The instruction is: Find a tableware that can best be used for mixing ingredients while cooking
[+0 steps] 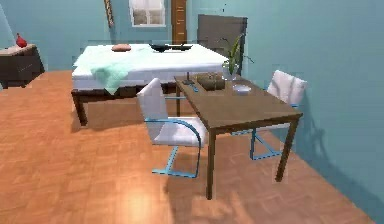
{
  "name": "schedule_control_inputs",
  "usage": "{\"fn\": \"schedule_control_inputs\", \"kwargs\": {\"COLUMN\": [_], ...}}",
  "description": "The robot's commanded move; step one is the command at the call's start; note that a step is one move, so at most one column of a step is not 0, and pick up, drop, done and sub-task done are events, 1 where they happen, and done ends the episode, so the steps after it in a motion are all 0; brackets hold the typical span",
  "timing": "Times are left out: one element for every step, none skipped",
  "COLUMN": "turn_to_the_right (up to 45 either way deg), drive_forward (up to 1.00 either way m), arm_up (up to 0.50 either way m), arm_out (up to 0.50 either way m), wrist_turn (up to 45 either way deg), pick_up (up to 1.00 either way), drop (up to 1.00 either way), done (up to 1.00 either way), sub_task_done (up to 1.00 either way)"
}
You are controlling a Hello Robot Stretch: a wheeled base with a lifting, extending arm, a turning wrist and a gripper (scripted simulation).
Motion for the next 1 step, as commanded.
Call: {"fn": "schedule_control_inputs", "kwargs": {"turn_to_the_right": [39.0], "drive_forward": [0.0], "arm_up": [0.0], "arm_out": [0.0], "wrist_turn": [0.0], "pick_up": [0.0], "drop": [0.0], "done": [0.0], "sub_task_done": [0.0]}}
